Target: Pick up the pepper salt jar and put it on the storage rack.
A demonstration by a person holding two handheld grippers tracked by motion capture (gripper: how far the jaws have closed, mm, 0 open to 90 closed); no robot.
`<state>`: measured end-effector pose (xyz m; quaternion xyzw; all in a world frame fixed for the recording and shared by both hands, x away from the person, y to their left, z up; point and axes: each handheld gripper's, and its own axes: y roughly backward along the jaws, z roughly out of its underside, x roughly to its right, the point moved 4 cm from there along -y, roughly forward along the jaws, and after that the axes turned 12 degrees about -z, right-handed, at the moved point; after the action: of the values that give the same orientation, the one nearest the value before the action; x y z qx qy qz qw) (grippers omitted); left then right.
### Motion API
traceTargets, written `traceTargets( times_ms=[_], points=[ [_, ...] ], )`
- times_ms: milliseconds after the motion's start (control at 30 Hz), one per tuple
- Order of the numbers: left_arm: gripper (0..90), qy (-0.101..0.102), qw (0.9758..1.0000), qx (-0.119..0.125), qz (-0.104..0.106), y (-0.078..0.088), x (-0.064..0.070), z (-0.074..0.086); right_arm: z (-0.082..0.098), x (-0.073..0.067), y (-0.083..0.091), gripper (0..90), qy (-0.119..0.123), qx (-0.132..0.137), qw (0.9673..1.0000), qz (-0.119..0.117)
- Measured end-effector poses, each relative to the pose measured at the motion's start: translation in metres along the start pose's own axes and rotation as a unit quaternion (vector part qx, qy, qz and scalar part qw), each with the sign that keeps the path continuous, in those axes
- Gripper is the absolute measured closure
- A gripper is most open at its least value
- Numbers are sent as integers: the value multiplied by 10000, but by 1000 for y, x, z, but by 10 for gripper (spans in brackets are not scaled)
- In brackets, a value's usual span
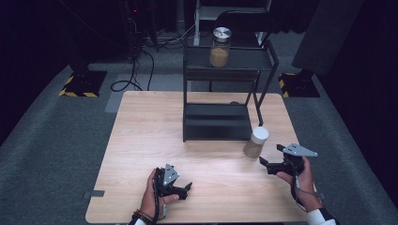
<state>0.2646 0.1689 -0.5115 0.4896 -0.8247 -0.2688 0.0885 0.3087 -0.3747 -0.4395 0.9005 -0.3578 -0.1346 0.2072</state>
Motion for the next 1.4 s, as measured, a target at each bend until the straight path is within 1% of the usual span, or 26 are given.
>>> traceTargets(
  times_ms=[133,300,367,533,600,700,767,800,867,933,1067,1200,1267,1300,1367,1400],
  points=[
    [27,-2,10000,-1,2,0,0,0,-6,3,-3,28,-34,47,10000,-7],
    [27,2,10000,3,8,0,0,0,-13,4,-8,28,17,21,10000,-51],
    [27,-2,10000,2,9,0,0,0,-16,4,-9,28,53,7,10000,-23],
    [27,-4,10000,2,10,0,0,0,-23,6,-16,32,78,-34,10000,-48],
    [26,-3,10000,2,10,0,0,0,-26,6,-19,37,93,-35,9999,-9],
    [27,-10,10000,0,18,0,0,0,-28,7,-23,39,88,-23,10000,-20],
    [27,-9,10000,2,19,0,0,0,-28,9,-25,39,72,20,9999,-68],
    [27,-9,10000,1,20,0,0,0,-28,8,-26,39,79,29,10000,-50],
    [27,-10,10000,1,21,0,-1,0,-28,11,-29,41,27,66,9999,-128],
    [27,-10,10000,3,26,0,-1,0,-28,11,-32,43,46,34,10000,-78],
    [27,-22,10000,8,53,0,-1,0,-29,15,-39,51,-8,6,9999,-120],
    [27,-27,10000,7,60,0,-1,0,-28,19,-47,102,-77,16,9999,-153],
    [27,-33,10000,9,72,0,-1,0,-27,19,-50,158,-45,46,9999,-97],
    [27,-35,10000,9,74,0,-1,0,-27,20,-52,196,-45,67,9999,-112],
    [27,-34,10000,9,73,0,-1,0,-26,18,-54,221,10,74,10000,-59],
    [27,-35,10000,9,74,0,-1,0,-25,18,-55,240,25,121,9999,-55]
  ],
)
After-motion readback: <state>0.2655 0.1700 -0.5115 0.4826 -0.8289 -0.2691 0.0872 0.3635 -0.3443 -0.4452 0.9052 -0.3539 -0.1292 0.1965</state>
